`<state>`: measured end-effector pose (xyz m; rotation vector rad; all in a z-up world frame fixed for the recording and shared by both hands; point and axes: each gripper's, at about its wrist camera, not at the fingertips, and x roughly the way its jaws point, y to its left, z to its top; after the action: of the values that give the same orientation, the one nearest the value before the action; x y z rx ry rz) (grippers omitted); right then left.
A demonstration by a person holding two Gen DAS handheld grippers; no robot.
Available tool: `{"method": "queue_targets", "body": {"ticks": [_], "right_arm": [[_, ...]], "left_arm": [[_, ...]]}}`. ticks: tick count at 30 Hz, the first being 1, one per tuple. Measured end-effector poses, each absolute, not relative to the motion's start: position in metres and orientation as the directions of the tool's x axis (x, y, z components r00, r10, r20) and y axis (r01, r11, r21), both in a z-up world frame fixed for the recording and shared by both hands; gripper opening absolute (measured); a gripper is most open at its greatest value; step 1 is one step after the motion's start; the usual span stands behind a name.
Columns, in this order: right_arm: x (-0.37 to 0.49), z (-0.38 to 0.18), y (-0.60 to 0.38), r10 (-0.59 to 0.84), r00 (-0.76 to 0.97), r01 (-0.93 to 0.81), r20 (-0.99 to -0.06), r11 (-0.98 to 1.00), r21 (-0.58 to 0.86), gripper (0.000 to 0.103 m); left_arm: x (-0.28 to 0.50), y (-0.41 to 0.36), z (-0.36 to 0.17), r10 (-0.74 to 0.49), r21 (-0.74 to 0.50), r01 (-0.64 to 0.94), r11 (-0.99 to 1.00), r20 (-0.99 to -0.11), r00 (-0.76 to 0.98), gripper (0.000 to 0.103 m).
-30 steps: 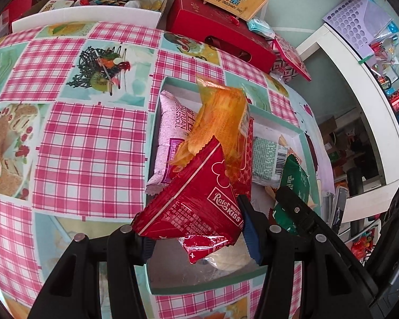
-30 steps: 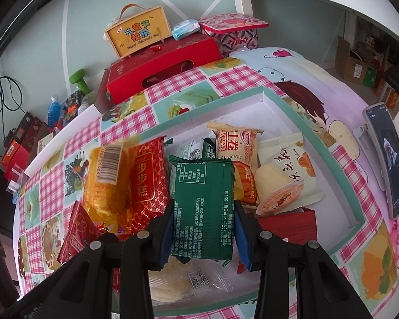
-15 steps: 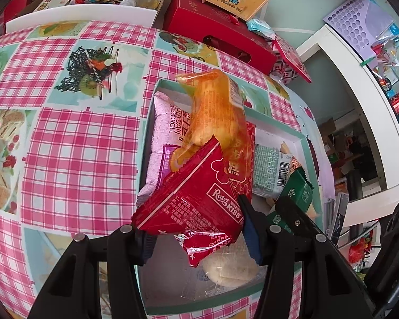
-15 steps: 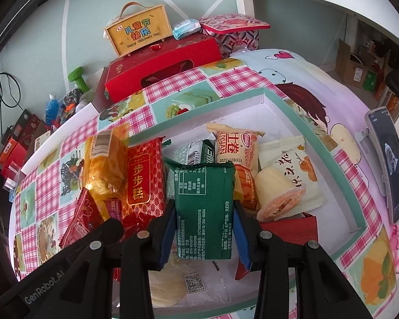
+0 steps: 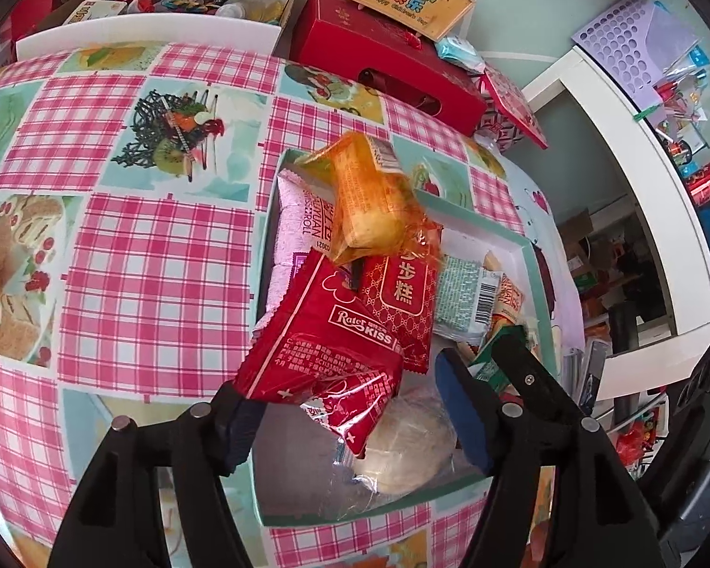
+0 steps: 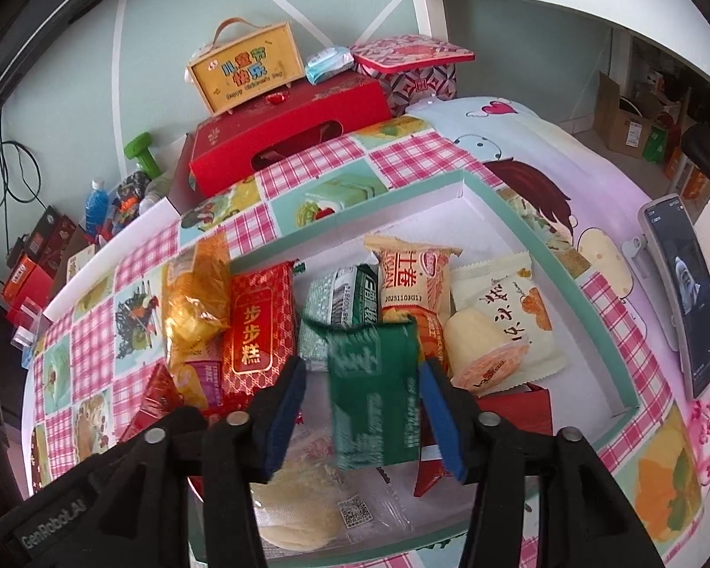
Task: Organize snacks
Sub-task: 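Open both tools, releasing the red bag and green pack into the tray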
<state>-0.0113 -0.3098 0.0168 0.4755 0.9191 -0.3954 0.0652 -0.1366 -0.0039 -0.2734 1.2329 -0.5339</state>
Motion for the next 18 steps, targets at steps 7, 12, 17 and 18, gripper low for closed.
{"method": "queue_targets", "body": {"ticks": [7, 12, 17, 18], "right_arm": [[-0.015, 0.024, -0.312, -0.130, 0.564, 0.517, -0.816, 0.826, 0.226, 0.062], [-0.013, 0.023, -0.308, -0.125, 0.556, 0.505, -0.822, 0.836, 0.215, 0.062], [-0.010, 0.024, -0.300, -0.121, 0.556, 0.480, -0.823, 0.855, 0.199, 0.062], [-0.009, 0.024, -0.298, -0.121, 0.555, 0.475, -0.823, 0.858, 0.194, 0.062]], "left_arm": [[0.065, -0.112, 0.018, -0.498, -0.454, 0.210, 0.866, -0.821, 0.278, 0.079], [0.071, -0.089, 0.026, -0.348, -0.311, 0.158, 0.937, -0.860, 0.375, 0.082], [0.080, -0.074, 0.017, -0.233, -0.206, 0.110, 0.972, -0.887, 0.399, 0.085], [0.081, -0.073, 0.016, -0.220, -0.194, 0.104, 0.975, -0.888, 0.405, 0.089]]}}
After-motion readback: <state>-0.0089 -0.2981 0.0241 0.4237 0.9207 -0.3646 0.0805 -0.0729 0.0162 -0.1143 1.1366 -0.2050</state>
